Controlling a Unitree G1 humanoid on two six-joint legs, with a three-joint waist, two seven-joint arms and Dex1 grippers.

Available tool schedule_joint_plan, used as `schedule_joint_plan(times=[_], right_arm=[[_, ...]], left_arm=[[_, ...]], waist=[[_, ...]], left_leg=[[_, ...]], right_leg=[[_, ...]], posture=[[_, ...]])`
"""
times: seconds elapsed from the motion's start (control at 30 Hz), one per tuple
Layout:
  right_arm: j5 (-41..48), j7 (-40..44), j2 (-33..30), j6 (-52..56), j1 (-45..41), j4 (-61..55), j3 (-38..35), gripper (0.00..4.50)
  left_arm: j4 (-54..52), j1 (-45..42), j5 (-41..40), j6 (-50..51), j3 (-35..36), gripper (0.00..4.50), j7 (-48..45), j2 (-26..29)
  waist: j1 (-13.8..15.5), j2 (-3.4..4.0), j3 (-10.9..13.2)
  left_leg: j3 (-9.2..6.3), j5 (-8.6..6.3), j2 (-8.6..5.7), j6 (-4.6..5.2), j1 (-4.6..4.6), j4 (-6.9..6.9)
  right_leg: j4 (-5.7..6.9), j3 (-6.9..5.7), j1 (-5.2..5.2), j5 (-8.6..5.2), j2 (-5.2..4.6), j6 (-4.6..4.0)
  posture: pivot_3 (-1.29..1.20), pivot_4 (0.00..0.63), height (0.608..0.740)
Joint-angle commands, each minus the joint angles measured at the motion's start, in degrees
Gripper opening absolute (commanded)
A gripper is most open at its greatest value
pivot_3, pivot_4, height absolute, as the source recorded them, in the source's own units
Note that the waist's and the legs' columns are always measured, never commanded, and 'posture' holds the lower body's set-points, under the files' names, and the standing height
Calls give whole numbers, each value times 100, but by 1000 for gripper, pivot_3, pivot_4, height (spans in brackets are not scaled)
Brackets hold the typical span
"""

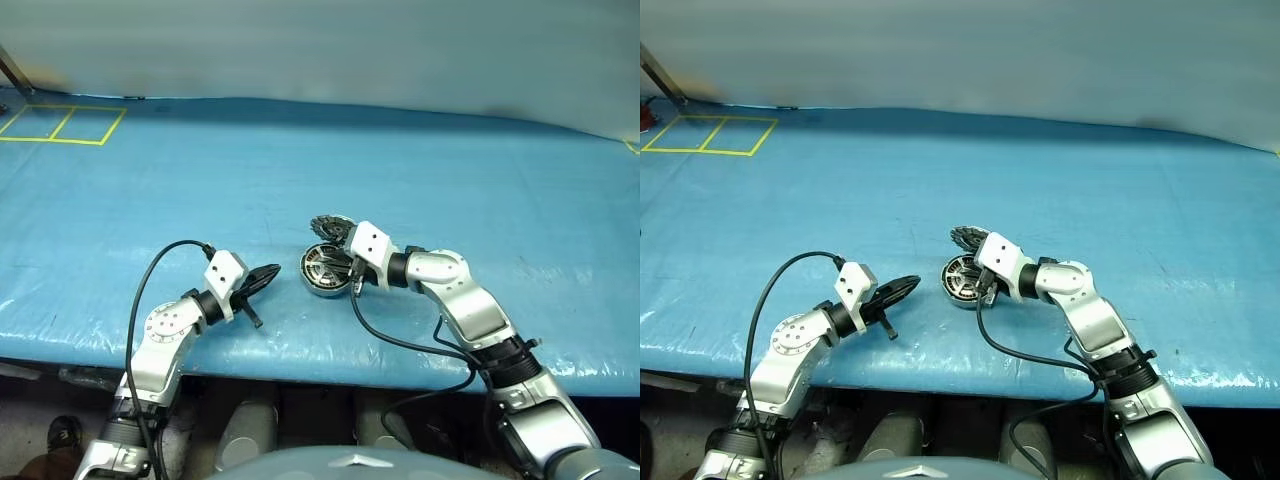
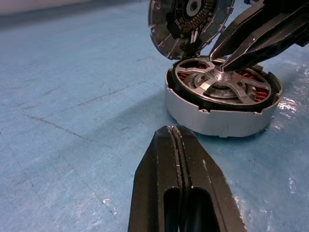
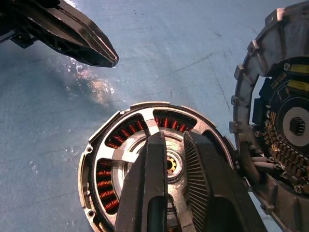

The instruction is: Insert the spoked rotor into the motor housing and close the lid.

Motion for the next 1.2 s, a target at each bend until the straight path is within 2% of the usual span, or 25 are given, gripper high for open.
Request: schedule_joint_plan(times=[0.03,0.47,0.77,0.83,1.2], right_arm=[[-14,-52,77,-104,-144,17,-34,662],[-526,-183,-116,209,10,37,338,662],[311,-176,389,635,58,-109,-153,662],[384,-201,457,716,36,-50,-201,47],[-22,-528,317,928,111,440,56,17]], left_arm=[[-21,-43,4,-27,39,0,-7,61],[-23,-15,28,-13,34,0,57,87],[-23,-9,44,-3,24,0,83,95],[-20,-11,51,-5,22,0,86,95],[-19,-14,42,-22,23,0,72,86]], waist=[[-6,0,0],[-5,1,-2],[-23,1,-2],[-24,1,-2],[-18,2,-5]], left_leg=[[0,0,0,0,0,0],[-1,0,0,0,19,0],[-2,0,1,0,19,-1],[-2,0,1,0,18,-2],[-2,-1,0,-1,34,0]], right_leg=[[0,0,0,0,0,1],[0,0,12,-3,0,-5],[1,0,14,-4,0,-7],[1,0,13,-4,0,-7],[0,0,11,-5,0,-8]], posture=[[0,150,740],[0,150,740],[0,150,740],[0,150,740],[0,150,740]])
